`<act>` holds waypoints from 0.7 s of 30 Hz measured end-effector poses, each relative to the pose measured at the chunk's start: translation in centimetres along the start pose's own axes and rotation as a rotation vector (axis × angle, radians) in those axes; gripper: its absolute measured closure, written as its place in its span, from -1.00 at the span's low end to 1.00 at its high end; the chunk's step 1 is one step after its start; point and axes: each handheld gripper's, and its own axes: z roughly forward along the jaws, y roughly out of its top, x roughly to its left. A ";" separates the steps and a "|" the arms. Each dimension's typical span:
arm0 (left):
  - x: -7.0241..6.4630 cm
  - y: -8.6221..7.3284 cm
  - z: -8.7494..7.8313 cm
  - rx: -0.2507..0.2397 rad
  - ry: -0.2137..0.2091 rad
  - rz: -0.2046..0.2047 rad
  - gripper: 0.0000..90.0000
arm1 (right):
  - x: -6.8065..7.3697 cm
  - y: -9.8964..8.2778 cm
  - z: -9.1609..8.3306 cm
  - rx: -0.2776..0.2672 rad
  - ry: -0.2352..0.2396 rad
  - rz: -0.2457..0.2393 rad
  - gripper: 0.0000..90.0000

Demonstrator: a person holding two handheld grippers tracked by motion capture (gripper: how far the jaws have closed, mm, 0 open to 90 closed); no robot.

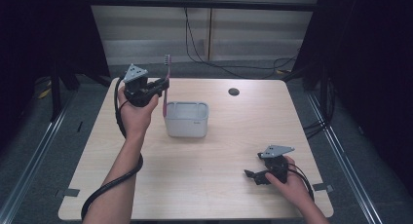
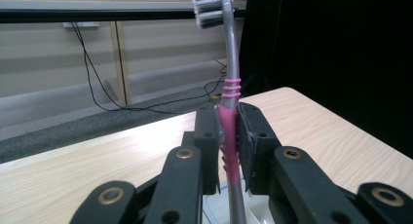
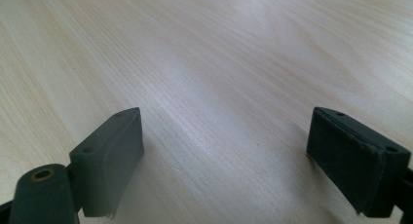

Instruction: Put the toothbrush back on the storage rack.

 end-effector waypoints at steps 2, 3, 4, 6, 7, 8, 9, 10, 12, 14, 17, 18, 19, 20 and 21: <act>0.0 0.0 0.2 -0.002 0.003 -0.001 0.77 | 0.0 0.0 0.0 0.000 0.000 0.000 -0.72; 0.0 0.1 0.2 -0.001 0.004 0.000 0.77 | 0.0 0.0 0.0 0.000 0.000 0.000 -0.72; 0.1 0.1 0.3 -0.002 0.009 0.001 0.77 | 0.0 0.0 0.0 0.000 0.000 0.000 -0.72; 0.2 0.0 0.5 -0.001 0.006 -0.001 0.77 | 0.0 0.0 0.0 0.000 0.000 0.000 -0.72; 0.2 0.0 0.7 -0.001 0.009 -0.002 0.77 | 0.0 0.0 0.0 0.000 0.000 0.000 -0.72; 0.2 -0.1 0.9 0.001 0.009 -0.004 0.77 | 0.0 0.0 0.0 0.000 0.000 0.000 -0.72; 0.2 -0.1 0.9 0.001 0.009 -0.004 0.77 | 0.0 0.0 0.0 0.000 0.000 0.000 -0.72; 0.3 -0.1 1.1 -0.002 0.008 -0.010 0.77 | 0.0 0.0 0.0 0.000 -0.001 0.000 -0.72; 0.4 -0.2 1.3 0.001 0.005 -0.014 0.77 | 0.0 0.0 0.0 0.000 -0.002 -0.001 -0.72; 0.5 -0.3 1.6 0.003 0.004 -0.023 0.77 | 0.0 0.0 0.0 0.000 -0.002 -0.001 -0.72; 0.5 -0.3 1.9 -0.008 0.004 -0.040 0.77 | 0.0 0.0 0.0 -0.001 -0.001 -0.002 -0.72; 0.5 -0.3 2.0 -0.010 0.004 -0.044 0.77 | 0.0 0.0 0.0 -0.001 -0.002 -0.002 -0.72; 0.6 -0.3 2.1 -0.007 0.005 -0.041 0.77 | 0.0 0.0 0.0 -0.001 -0.001 -0.001 -0.72; 0.6 -0.3 2.1 -0.006 0.008 -0.038 0.77 | 0.0 0.0 0.0 -0.001 -0.002 -0.001 -0.72; 0.6 -0.3 2.2 -0.013 0.007 -0.045 0.77 | 0.0 0.0 0.0 -0.001 -0.001 -0.001 -0.72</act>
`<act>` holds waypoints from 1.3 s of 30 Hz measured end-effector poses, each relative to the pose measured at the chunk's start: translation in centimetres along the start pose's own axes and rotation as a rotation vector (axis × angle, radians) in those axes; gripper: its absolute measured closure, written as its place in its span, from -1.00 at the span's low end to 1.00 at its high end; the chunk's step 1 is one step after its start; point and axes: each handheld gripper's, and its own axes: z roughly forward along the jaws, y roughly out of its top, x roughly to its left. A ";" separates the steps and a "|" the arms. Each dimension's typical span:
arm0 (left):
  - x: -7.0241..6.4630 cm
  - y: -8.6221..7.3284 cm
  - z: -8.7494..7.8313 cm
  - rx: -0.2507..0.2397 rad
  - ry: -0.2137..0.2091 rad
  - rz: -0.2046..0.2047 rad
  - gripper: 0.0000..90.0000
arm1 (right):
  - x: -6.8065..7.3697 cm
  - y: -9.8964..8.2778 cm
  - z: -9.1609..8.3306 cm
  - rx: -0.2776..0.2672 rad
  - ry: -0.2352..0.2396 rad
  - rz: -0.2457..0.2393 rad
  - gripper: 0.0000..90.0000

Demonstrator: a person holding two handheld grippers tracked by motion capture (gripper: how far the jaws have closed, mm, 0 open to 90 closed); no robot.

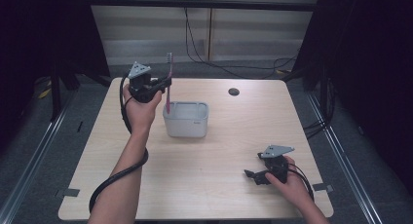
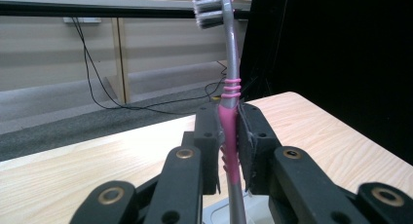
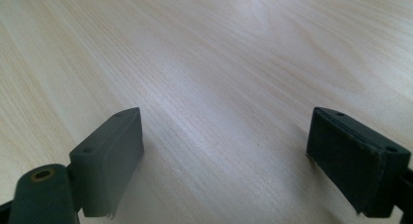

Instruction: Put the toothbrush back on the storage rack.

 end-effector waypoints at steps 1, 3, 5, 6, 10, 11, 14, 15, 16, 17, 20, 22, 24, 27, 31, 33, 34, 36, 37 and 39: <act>0.1 0.0 0.0 0.002 0.001 0.003 0.77 | 0.0 0.0 0.0 0.000 0.000 0.000 -0.72; 0.1 0.0 0.2 0.005 0.007 0.011 0.77 | 0.0 0.0 0.0 0.000 0.000 0.000 -0.72; 0.2 -0.1 0.3 0.006 0.007 0.003 0.77 | 0.0 0.0 0.0 0.000 0.000 -0.001 -0.72; 0.2 -0.2 0.5 0.005 0.009 0.004 0.77 | 0.0 0.0 0.0 0.000 0.000 0.000 -0.72; 0.5 -0.5 0.8 0.003 0.019 0.000 0.77 | 0.0 0.0 0.0 0.000 0.001 0.001 -0.72; 0.5 -0.6 0.9 0.003 0.019 -0.001 0.77 | 0.0 0.0 0.0 0.000 0.001 0.001 -0.72; 0.5 -0.9 1.3 0.010 0.026 0.003 0.77 | 0.0 0.0 0.0 0.000 0.002 0.001 -0.72; 0.5 -1.0 1.4 0.011 0.027 -0.002 0.77 | 0.0 0.0 0.0 0.000 0.001 0.001 -0.72; 0.5 -1.1 1.5 0.010 0.027 0.001 0.77 | 0.0 0.0 0.0 0.000 0.001 0.000 -0.72; 0.5 -1.3 1.5 0.011 0.030 -0.002 0.77 | 0.0 0.0 0.0 0.000 0.001 0.001 -0.72; 0.6 -1.6 1.7 0.013 0.039 -0.002 0.77 | 0.0 0.0 0.0 0.000 0.001 0.001 -0.72; 0.6 -1.8 1.7 0.010 0.044 0.002 0.77 | 0.0 0.0 0.0 0.000 0.001 0.001 -0.72; 0.6 -2.0 1.8 0.012 0.045 0.003 0.77 | 0.0 0.0 0.0 0.000 0.001 0.001 -0.72; 0.5 -2.2 1.9 0.013 0.045 0.005 0.77 | 0.0 0.0 0.0 0.000 0.001 0.000 -0.72; 0.5 -2.6 2.0 0.015 0.047 0.003 0.77 | 0.0 0.0 0.0 0.000 0.001 0.000 -0.72; 0.6 -2.8 1.9 0.017 0.047 0.003 0.77 | 0.0 0.0 0.0 0.000 0.001 0.000 -0.72; 0.6 -2.9 1.9 0.016 0.049 0.004 0.77 | 0.0 0.0 0.0 0.000 0.001 0.000 -0.72; 0.6 -3.0 1.9 0.015 0.048 0.001 0.76 | 0.0 0.0 0.0 0.000 0.001 0.000 -0.72; 0.5 -3.1 1.9 0.020 0.047 0.001 0.77 | 0.0 0.0 0.0 0.000 0.001 0.000 -0.72; 0.6 -3.3 1.9 0.022 0.050 0.001 0.76 | 0.0 0.0 0.0 0.000 0.001 0.000 -0.72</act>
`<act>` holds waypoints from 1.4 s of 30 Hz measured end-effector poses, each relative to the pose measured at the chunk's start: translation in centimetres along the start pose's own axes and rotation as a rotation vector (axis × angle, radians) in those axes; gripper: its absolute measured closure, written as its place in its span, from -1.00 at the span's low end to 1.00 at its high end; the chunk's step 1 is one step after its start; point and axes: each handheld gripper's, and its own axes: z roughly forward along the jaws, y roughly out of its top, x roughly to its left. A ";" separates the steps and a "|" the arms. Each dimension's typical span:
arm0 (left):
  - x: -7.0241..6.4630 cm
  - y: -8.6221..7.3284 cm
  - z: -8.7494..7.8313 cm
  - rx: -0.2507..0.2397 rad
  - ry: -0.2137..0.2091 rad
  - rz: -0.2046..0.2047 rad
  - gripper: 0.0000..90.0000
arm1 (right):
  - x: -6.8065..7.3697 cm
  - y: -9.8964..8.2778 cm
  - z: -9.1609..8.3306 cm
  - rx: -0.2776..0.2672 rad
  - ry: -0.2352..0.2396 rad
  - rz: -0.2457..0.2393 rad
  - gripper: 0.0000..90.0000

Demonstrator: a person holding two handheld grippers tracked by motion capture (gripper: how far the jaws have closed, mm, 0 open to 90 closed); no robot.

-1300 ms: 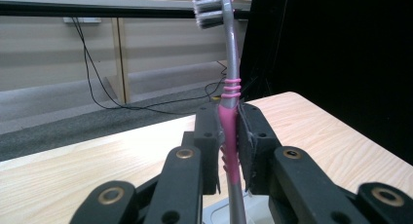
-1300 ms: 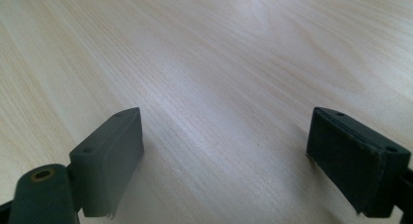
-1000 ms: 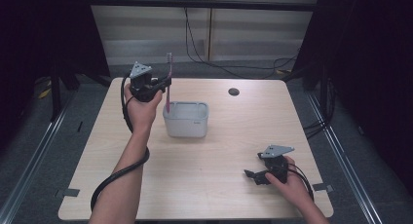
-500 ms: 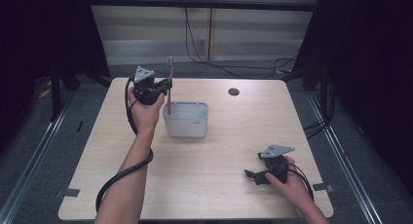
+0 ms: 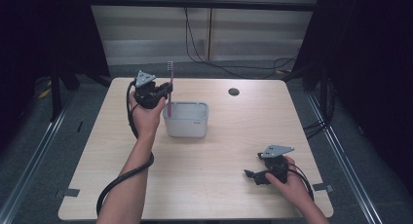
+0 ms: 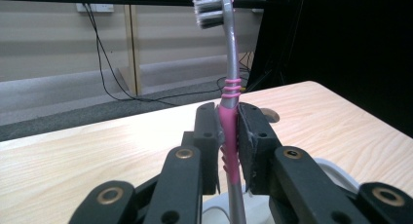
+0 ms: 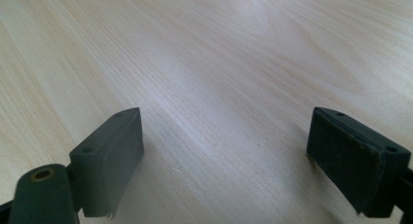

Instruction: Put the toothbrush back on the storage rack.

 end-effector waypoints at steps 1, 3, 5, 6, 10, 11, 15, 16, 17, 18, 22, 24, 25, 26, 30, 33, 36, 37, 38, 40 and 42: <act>0.0 -0.1 0.0 -0.002 -0.001 -0.005 0.76 | 0.0 0.0 0.0 0.000 0.000 0.001 -0.72; 0.0 -0.2 -0.1 -0.002 -0.001 -0.005 0.76 | 0.0 0.0 0.0 0.000 0.000 0.000 -0.72; 0.0 -0.3 -0.2 -0.005 0.001 -0.007 0.76 | 0.0 0.0 0.0 0.000 0.000 0.000 -0.72; 0.0 -0.3 -0.2 -0.005 0.000 -0.008 0.76 | 0.0 0.0 0.0 0.000 0.000 0.000 -0.72; 0.0 -0.5 -0.3 -0.004 0.001 -0.007 0.76 | 0.0 0.0 0.0 0.000 0.000 0.000 -0.72; 0.0 -0.6 -0.3 -0.001 -0.001 -0.006 0.76 | 0.0 0.0 0.0 0.000 0.000 0.000 -0.72; 0.1 -0.8 -0.3 0.000 0.002 -0.010 0.76 | 0.0 0.0 0.0 0.000 0.000 0.000 -0.72; 0.0 -0.9 -0.4 -0.002 0.003 -0.015 0.76 | 0.0 0.0 0.0 0.000 0.000 0.000 -0.72; 0.0 -0.9 -0.4 -0.002 0.003 -0.015 0.76 | 0.0 0.0 0.0 0.000 0.000 0.000 -0.72; 0.0 -1.0 -0.4 -0.003 0.001 -0.015 0.76 | 0.0 0.0 0.0 0.000 0.000 0.000 -0.72; 0.0 -1.3 -0.6 -0.003 -0.003 -0.023 0.76 | 0.0 0.0 0.0 0.000 0.000 0.000 -0.72; 0.0 -1.5 -0.7 0.000 -0.006 -0.024 0.76 | 0.0 0.0 0.0 0.000 0.000 0.000 -0.72; 0.0 -1.6 -0.8 0.001 -0.005 -0.023 0.76 | 0.0 0.0 0.0 0.000 0.000 0.000 -0.72; 0.0 -1.6 -0.8 0.001 -0.005 -0.023 0.76 | 0.0 0.0 0.0 0.000 0.000 0.000 -0.72; 0.1 -2.0 -1.1 0.001 -0.007 -0.031 0.75 | 0.0 0.0 0.0 0.000 0.000 0.001 -0.72; 0.1 -2.1 -1.2 0.002 -0.008 -0.034 0.76 | 0.0 0.0 0.0 0.000 0.001 0.001 -0.72; 0.2 -2.4 -1.3 0.009 -0.009 -0.036 0.79 | 0.0 0.0 0.0 0.001 0.001 0.001 -0.72; 0.2 -2.4 -1.4 0.011 -0.009 -0.034 0.79 | 0.0 0.0 0.0 0.000 0.001 0.001 -0.72; 0.3 -2.5 -1.4 0.017 -0.004 -0.036 0.79 | 0.0 0.0 0.0 0.001 0.000 0.001 -0.72; 0.3 -2.5 -1.5 0.017 -0.003 -0.038 0.79 | 0.0 0.0 0.0 0.001 0.000 0.001 -0.72; 0.3 -2.5 -1.6 0.017 -0.006 -0.035 0.79 | 0.0 0.0 0.0 0.001 0.000 0.001 -0.72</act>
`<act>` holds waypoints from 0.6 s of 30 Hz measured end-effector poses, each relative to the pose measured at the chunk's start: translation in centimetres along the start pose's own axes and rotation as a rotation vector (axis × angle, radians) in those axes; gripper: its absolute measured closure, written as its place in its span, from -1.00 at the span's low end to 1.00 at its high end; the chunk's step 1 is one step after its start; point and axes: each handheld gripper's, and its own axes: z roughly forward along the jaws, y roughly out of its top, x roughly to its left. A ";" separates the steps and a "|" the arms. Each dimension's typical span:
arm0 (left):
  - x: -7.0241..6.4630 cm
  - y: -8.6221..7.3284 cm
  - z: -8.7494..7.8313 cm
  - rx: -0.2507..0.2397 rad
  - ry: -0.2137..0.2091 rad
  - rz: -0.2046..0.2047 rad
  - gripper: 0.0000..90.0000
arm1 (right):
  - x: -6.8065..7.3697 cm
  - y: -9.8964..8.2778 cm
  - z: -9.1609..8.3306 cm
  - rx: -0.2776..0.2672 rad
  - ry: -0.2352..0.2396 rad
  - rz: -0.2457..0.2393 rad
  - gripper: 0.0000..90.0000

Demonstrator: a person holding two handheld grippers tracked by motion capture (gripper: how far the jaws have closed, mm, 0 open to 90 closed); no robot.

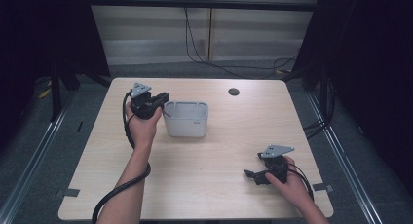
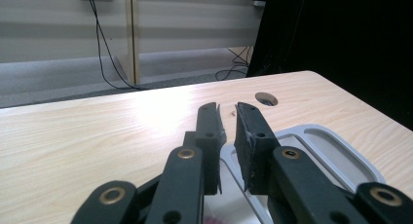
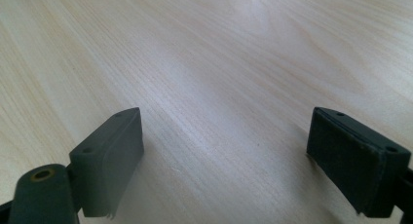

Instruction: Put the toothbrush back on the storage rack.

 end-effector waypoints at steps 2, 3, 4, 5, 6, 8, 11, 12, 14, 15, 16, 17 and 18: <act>-0.1 0.1 -0.2 0.004 0.002 0.005 0.79 | 0.0 0.0 0.0 0.000 0.000 0.000 -0.72; -0.1 0.1 -0.3 0.004 0.003 0.006 0.78 | 0.0 0.0 0.0 0.000 0.000 0.000 -0.72; -0.1 0.2 -0.4 0.004 0.000 0.006 0.77 | 0.0 0.0 0.0 0.000 0.000 0.000 -0.72; -0.2 0.2 -0.5 0.006 -0.004 0.006 0.76 | 0.0 0.0 0.0 0.000 0.000 0.000 -0.72; -0.3 0.3 -0.6 0.010 -0.005 0.012 0.74 | 0.0 0.0 0.0 0.000 0.000 0.000 -0.72; -0.4 0.3 -0.9 0.016 -0.008 0.028 0.69 | 0.0 0.0 0.0 0.000 0.000 0.000 -0.72; -0.5 0.4 -1.3 0.025 -0.007 0.046 0.61 | 0.0 0.0 0.0 0.000 0.000 0.000 -0.72; -0.4 0.4 -1.4 0.025 -0.006 0.046 0.56 | 0.0 0.0 0.0 0.000 0.000 0.000 -0.72; -0.4 0.4 -1.7 0.022 -0.006 0.051 0.49 | 0.0 0.0 0.0 0.000 0.000 0.000 -0.72; -0.4 0.4 -1.8 0.022 -0.002 0.049 0.46 | 0.0 0.0 0.0 0.000 0.000 0.000 -0.72; -0.4 0.4 -2.0 0.020 -0.002 0.048 0.40 | 0.0 0.0 0.0 0.000 0.000 0.000 -0.72; -0.4 0.5 -2.1 0.026 -0.001 0.053 0.35 | 0.0 0.0 0.0 0.000 0.000 0.000 -0.72; -0.5 0.5 -2.1 0.027 0.001 0.054 0.30 | 0.0 0.0 0.0 0.000 0.000 0.000 -0.72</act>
